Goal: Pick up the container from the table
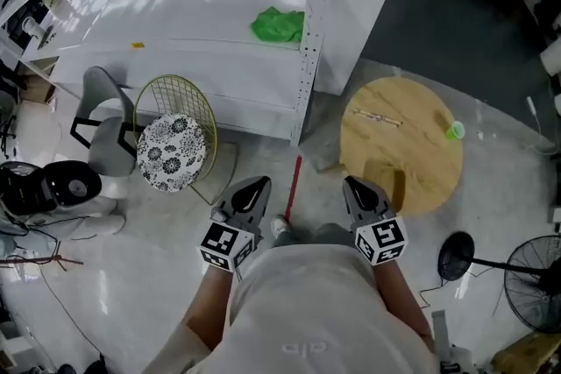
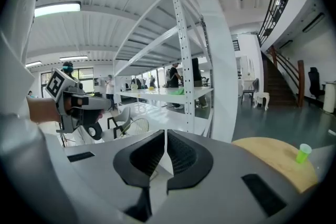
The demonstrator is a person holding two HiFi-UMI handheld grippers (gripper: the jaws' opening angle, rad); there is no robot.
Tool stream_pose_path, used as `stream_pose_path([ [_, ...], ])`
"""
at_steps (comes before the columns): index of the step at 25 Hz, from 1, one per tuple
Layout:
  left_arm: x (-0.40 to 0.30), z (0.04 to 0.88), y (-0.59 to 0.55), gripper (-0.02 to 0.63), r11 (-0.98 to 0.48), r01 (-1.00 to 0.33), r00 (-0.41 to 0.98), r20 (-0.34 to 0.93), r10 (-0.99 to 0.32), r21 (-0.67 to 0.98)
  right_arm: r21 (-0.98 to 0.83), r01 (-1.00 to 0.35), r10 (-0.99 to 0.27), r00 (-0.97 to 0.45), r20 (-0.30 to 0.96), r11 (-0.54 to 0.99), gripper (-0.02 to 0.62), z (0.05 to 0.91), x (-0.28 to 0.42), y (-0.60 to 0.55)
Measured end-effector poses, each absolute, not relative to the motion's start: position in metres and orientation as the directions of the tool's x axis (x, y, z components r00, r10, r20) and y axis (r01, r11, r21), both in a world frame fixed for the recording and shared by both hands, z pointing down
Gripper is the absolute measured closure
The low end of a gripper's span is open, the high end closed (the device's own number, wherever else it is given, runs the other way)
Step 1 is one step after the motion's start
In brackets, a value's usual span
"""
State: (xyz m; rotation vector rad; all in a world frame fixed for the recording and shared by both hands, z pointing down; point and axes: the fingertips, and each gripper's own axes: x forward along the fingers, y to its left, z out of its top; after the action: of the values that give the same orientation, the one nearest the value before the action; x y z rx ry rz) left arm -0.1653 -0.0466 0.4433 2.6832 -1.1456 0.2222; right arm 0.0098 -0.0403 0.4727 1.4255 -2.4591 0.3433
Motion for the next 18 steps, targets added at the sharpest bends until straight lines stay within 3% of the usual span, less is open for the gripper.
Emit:
stream_pose_path([
  [9, -0.114, 0.470, -0.091, 0.589, -0.774, -0.607, 0.787, 0.269, -0.555, 0.178, -0.062, -0.961, -0.859, -0.269, 0.435, 0.270, 0.563, 0.505, 0.080, -0.051],
  [18, -0.019, 0.493, -0.113, 0.589, -0.878, -0.440, 0.866, 0.348, -0.358, 0.191, -0.093, -0.996, -0.834, -0.044, 0.550, -0.009, 0.508, 0.565, 0.185, -0.013],
])
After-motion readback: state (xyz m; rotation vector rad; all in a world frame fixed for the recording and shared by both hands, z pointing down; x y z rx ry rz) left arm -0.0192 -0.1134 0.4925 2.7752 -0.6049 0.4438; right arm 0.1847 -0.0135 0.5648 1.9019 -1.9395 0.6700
